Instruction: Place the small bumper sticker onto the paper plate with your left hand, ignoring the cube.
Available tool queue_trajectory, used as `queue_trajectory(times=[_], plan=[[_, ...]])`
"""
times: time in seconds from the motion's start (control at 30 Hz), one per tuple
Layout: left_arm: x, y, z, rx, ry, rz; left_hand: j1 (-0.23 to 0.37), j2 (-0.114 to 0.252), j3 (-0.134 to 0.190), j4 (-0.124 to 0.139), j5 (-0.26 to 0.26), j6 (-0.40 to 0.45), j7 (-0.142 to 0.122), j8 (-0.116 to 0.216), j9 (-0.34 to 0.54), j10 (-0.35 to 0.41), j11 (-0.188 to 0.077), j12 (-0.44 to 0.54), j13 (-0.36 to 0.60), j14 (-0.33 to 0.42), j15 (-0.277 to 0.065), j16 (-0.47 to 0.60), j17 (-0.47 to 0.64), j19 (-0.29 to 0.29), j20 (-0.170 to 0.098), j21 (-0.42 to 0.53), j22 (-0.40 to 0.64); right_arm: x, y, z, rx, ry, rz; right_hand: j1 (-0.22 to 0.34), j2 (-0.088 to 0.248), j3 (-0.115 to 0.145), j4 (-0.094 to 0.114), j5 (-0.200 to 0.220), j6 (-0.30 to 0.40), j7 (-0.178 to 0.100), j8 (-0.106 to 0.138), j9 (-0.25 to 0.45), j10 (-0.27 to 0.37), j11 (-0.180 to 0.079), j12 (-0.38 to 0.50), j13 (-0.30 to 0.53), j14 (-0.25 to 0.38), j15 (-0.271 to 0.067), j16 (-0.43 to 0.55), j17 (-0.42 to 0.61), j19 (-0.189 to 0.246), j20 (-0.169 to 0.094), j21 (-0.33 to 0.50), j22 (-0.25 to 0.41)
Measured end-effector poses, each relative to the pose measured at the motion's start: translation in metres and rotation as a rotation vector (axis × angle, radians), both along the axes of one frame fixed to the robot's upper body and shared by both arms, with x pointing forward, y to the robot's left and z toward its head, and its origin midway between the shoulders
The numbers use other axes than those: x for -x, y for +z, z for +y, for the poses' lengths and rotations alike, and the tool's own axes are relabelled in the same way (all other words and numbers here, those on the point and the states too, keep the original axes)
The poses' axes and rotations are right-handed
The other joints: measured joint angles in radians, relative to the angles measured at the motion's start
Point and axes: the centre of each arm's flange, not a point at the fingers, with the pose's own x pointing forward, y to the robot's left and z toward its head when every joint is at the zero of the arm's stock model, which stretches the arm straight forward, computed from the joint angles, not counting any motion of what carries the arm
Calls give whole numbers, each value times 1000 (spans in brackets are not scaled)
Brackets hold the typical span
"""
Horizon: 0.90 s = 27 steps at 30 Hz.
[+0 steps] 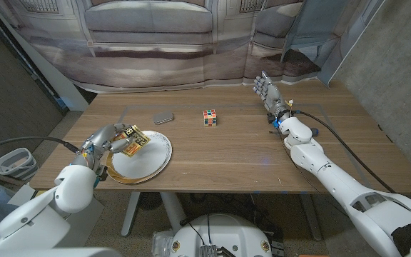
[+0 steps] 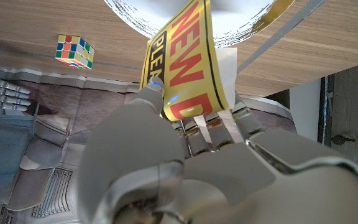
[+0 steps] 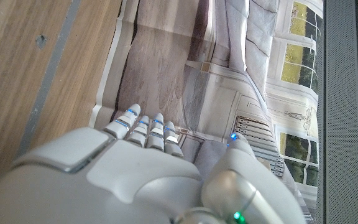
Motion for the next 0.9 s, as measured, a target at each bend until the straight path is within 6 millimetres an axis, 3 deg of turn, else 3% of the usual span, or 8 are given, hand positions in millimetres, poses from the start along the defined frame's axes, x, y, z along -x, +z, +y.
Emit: queue_trajectory(times=[0.47,0.9], plan=[[0,1,3,-5,20,12,-17,-9,-4,-4,4,-29,-4,-9,0,-50,0,-10,0,-73,2,-8,-12,-86,4,-37,0,-1,0,2,3,0,3,0,0,0,0,0,4,-4,0,0,0,0,0,0,0,0,0,0,0,0,0,0],[-3,2,0,-21,40,39,-30,-20,-14,-8,4,-54,-15,-13,-5,-87,-4,-11,0,-110,2,-10,-21,-125,7,-55,0,-2,0,0,6,-6,10,0,0,0,0,-4,4,-4,0,0,0,0,0,0,0,0,0,0,0,0,0,0]])
